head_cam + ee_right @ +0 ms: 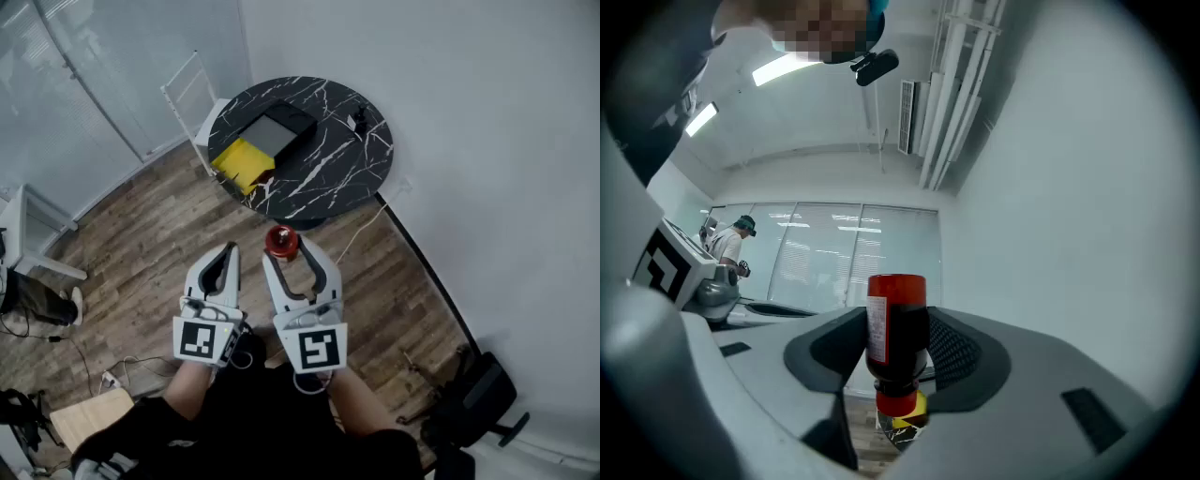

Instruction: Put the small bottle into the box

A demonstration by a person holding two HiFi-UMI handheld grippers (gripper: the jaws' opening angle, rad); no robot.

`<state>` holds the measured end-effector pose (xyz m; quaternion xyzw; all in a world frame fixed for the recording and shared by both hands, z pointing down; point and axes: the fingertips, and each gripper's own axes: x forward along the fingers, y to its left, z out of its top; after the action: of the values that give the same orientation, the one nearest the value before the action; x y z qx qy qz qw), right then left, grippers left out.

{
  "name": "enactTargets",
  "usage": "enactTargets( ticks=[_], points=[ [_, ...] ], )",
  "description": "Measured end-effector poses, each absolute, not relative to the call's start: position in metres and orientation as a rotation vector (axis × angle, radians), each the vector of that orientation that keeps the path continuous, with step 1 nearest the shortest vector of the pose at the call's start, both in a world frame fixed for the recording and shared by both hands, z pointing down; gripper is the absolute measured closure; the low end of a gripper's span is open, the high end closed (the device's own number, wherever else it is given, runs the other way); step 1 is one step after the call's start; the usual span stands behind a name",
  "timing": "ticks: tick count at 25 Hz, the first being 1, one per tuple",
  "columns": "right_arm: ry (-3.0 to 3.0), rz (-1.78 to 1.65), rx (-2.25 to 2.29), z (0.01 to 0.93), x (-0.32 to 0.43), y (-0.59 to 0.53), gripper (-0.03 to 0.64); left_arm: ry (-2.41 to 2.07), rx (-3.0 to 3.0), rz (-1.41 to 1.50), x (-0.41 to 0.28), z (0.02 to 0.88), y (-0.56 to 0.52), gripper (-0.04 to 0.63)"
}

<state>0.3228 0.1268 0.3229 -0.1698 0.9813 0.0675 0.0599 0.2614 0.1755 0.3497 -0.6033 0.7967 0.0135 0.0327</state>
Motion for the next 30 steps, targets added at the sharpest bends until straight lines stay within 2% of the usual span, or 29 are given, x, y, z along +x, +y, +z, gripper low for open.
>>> enactTargets(
  ticks=[6, 23, 30],
  points=[
    [2.96, 0.107, -0.534, 0.328, 0.296, 0.138, 0.426, 2.479, -1.866, -0.011, 0.228, 0.361, 0.194, 0.598],
    [3.027, 0.186, -0.438, 0.326, 0.141, 0.19, 0.428, 2.536, -1.86, 0.021, 0.067, 0.379, 0.255, 0.598],
    [3.044, 0.191, -0.423, 0.324, 0.101, 0.203, 0.428, 2.59, -1.871, 0.075, 0.024, 0.395, 0.275, 0.598]
  ],
)
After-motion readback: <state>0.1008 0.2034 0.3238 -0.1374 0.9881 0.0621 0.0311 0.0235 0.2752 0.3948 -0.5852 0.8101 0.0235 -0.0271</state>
